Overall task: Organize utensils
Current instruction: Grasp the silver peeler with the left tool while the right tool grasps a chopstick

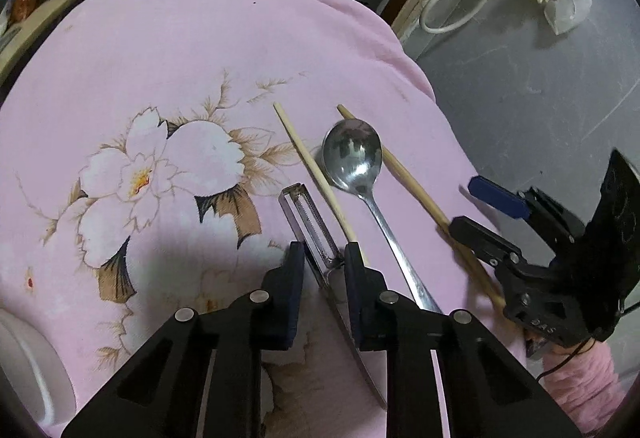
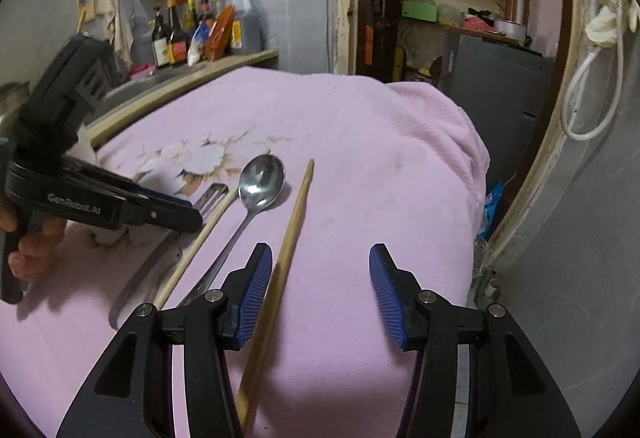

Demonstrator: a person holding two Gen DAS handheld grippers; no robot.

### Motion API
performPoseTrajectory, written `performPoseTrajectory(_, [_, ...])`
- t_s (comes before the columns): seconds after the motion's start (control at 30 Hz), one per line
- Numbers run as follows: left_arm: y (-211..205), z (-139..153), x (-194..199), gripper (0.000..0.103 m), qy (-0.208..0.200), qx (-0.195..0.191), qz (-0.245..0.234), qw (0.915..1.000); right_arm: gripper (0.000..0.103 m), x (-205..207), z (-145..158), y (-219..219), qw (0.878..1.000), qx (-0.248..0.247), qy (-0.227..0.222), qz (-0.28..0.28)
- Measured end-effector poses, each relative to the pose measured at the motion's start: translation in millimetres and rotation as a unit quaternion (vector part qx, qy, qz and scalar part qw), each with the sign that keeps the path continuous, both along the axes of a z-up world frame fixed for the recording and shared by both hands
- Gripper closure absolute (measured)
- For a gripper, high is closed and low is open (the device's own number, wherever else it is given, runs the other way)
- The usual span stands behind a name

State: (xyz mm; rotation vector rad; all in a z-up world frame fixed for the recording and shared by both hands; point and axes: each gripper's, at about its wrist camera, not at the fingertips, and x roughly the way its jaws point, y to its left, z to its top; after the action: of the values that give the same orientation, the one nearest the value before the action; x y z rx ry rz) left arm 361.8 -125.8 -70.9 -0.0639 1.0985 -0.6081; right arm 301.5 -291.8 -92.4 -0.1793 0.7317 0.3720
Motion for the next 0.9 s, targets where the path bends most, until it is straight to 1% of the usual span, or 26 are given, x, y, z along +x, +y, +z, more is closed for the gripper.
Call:
performPoseTrajectory(0.1, [-1,1,-7,0.087,-0.006,0.022,-0.012,0.9997,0.06,5,-4,3,1.0,-0.009,0.014,0.002])
performPoseTrajectory(0.2, [5,2,-23,0.087,-0.017,0.043,-0.022,0.9987,0.064,9,-5,5,0.999,-0.011,0.029,0.006])
performPoseTrajectory(0.33, [10,3,-44,0.087,-0.045,0.082,-0.037,0.9949,0.069,15,-6,11,0.999,-0.022,0.041,0.007])
performPoseTrajectory(0.4, [6,3,-46,0.086,-0.057,0.104,-0.047,0.9918,0.081,22,-6,13,0.998,-0.029,0.048,0.001])
performPoseTrajectory(0.47, [3,2,-47,0.086,-0.06,0.121,-0.052,0.9895,0.084,32,-8,16,0.997,-0.036,0.063,-0.006])
performPoseTrajectory(0.53, [-2,1,-46,0.086,-0.057,0.134,-0.059,0.9875,0.085,42,-8,20,0.996,-0.042,0.079,-0.011])
performPoseTrajectory(0.67, [-3,1,-42,0.086,-0.041,0.14,-0.063,0.9872,0.085,52,-7,25,0.993,-0.06,0.105,-0.015])
performPoseTrajectory(0.73, [-10,0,-33,0.086,-0.027,0.141,-0.062,0.9876,0.085,54,-6,24,0.992,-0.049,0.116,-0.021])
performPoseTrajectory(0.77, [-11,0,-31,0.086,-0.021,0.141,-0.06,0.9879,0.087,55,-6,22,0.991,-0.044,0.121,-0.026])
performPoseTrajectory(0.8, [-16,-1,-24,0.087,-0.017,0.139,-0.055,0.9886,0.096,56,-5,20,0.991,-0.04,0.125,-0.033])
performPoseTrajectory(0.87, [-15,-1,-24,0.088,-0.02,0.133,-0.045,0.9898,0.098,54,-3,19,0.991,-0.034,0.124,-0.047])
performPoseTrajectory(0.9, [-13,-1,-25,0.088,-0.023,0.122,-0.038,0.9915,0.099,51,-3,20,0.991,-0.037,0.119,-0.049])
